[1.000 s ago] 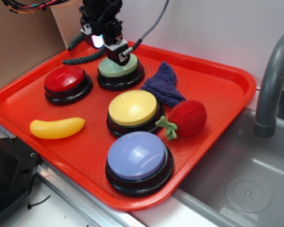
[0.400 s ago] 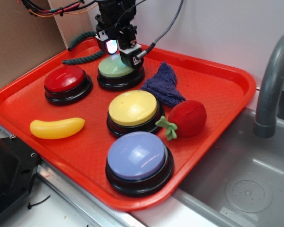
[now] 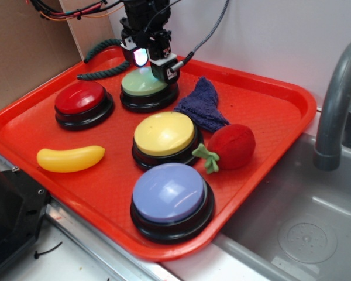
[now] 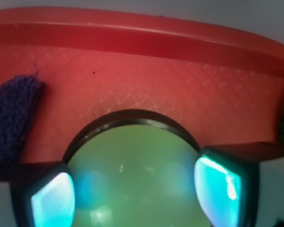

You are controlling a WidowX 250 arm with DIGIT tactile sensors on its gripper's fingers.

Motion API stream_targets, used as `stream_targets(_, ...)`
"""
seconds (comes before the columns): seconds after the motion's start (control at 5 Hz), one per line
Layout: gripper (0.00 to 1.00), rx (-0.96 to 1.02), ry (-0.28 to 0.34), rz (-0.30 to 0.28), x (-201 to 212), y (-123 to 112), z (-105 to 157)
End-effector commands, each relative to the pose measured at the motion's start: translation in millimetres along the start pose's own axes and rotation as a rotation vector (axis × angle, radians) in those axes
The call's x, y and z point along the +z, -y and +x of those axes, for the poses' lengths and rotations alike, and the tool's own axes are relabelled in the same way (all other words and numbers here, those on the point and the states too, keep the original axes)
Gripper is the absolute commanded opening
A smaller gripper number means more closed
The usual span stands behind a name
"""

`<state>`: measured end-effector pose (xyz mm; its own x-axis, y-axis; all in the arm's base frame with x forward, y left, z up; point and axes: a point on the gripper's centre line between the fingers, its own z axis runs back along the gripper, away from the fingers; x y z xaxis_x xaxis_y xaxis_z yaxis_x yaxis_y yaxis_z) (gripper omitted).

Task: Push the green button.

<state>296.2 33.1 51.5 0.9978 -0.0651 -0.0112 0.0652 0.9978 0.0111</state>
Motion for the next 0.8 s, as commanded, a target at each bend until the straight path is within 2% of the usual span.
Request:
stream_targets(0.0, 1.0, 0.045, 0.046, 0.0, 53.5, -8.1, -8.5)
stream_targets(0.6, 1.0, 0.06, 0.063, 0.007, 77.4, -7.0, -16.2)
